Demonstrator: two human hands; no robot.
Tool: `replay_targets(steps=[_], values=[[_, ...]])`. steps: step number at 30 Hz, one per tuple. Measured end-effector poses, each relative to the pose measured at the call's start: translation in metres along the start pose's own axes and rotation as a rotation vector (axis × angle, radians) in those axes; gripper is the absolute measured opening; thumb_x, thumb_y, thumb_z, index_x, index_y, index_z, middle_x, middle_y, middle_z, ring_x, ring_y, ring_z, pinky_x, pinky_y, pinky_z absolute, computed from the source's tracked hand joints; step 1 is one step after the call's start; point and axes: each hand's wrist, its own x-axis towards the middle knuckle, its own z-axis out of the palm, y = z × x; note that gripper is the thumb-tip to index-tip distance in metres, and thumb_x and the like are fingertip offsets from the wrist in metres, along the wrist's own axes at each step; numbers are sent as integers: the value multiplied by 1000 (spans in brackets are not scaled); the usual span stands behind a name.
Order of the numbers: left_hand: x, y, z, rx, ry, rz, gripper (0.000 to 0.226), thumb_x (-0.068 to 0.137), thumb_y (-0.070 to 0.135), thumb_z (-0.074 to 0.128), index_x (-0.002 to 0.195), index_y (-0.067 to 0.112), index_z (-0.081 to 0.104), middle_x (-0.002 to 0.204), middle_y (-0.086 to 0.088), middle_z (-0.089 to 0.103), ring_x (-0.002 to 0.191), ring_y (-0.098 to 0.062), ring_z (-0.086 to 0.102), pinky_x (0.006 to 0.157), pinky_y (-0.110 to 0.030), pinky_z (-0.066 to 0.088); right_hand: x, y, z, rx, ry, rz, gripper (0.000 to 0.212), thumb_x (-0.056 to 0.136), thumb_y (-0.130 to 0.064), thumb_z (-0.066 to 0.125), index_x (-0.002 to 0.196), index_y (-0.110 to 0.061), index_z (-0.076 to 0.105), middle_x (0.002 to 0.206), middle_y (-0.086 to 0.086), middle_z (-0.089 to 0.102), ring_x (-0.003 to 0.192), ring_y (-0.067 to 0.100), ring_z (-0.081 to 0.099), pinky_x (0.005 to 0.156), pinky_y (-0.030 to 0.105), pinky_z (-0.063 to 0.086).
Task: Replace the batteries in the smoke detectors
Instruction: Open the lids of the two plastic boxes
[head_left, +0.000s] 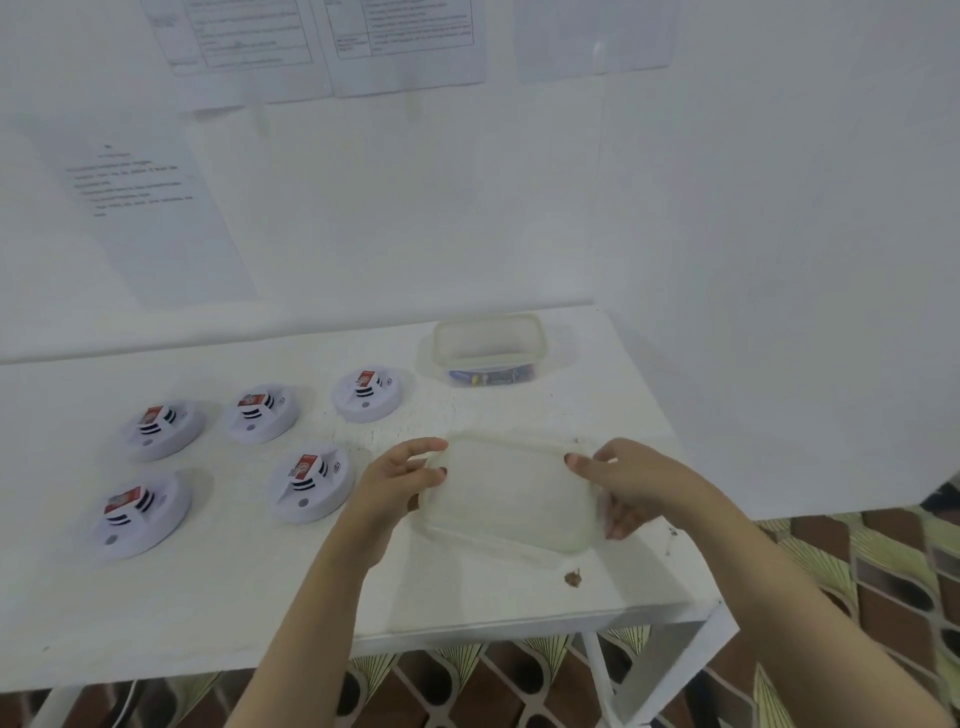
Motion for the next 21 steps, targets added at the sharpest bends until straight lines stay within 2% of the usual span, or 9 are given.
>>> replay_targets(steps=[2, 5, 8, 10, 13, 15, 17, 19, 21], values=[[-6, -6, -4, -34, 14, 15, 26, 90, -1, 58, 107, 16, 65, 88, -3, 71, 74, -12, 67, 67, -23, 55, -1, 4, 3, 78, 69, -35, 57, 91, -42, 57, 131, -5, 39, 76, 11, 61, 53, 19, 57, 50, 26, 50], [-10, -11, -10, -66, 16, 39, 25, 85, 10, 65, 108, 16, 68, 88, -8, 62, 76, -15, 60, 73, -28, 52, 2, 13, 5, 185, 176, -81, 54, 87, -41, 62, 130, -15, 41, 89, 7, 61, 63, 17, 52, 62, 25, 45], [-13, -11, -12, -98, 31, 34, 22, 93, 4, 56, 107, 14, 69, 81, -5, 58, 70, -13, 52, 70, -28, 48, 0, 21, 8, 328, 208, -142, 43, 88, -28, 64, 126, -18, 46, 92, 9, 61, 67, 18, 51, 70, 28, 45], [-15, -9, -13, -95, 37, 40, 24, 95, 1, 51, 106, 14, 69, 78, -1, 62, 68, -12, 54, 67, -26, 49, -4, 25, 9, 368, 226, -201, 31, 88, -16, 63, 117, -20, 53, 88, 8, 60, 67, 18, 50, 71, 28, 45], [-18, -3, -16, -104, 4, 54, 25, 95, -1, 50, 108, 13, 67, 78, -1, 64, 70, -14, 58, 67, -25, 53, -11, 28, 12, 425, 260, -288, 12, 88, -4, 60, 90, -16, 64, 80, 7, 61, 65, 18, 46, 68, 26, 43], [-20, 5, -20, -129, -25, 69, 27, 94, -4, 48, 107, 11, 67, 82, -3, 66, 74, -17, 61, 67, -23, 56, -14, 28, 12, 464, 266, -315, 14, 88, -2, 59, 81, -12, 66, 76, 5, 60, 67, 19, 45, 66, 25, 42], [-20, 12, -26, -161, -70, 91, 29, 89, -7, 52, 110, 8, 66, 94, -4, 71, 84, -18, 67, 70, -21, 57, -18, 25, 10, 539, 238, -338, 16, 90, -2, 56, 84, -9, 69, 76, 5, 57, 69, 18, 46, 65, 25, 42], [-19, 19, -33, -223, -154, 123, 44, 76, -8, 58, 118, 5, 62, 109, -4, 72, 97, -16, 70, 75, -20, 56, -23, 21, 6, 626, 181, -386, 19, 92, 0, 51, 91, -6, 69, 82, 6, 59, 71, 16, 48, 66, 26, 42], [-20, 27, -41, -254, -206, 153, 55, 68, -8, 55, 121, 7, 59, 114, -5, 71, 101, -15, 70, 78, -18, 54, -28, 17, -1, 708, 75, -461, 22, 90, 3, 50, 102, -6, 67, 83, 1, 66, 73, 14, 54, 69, 23, 48]])
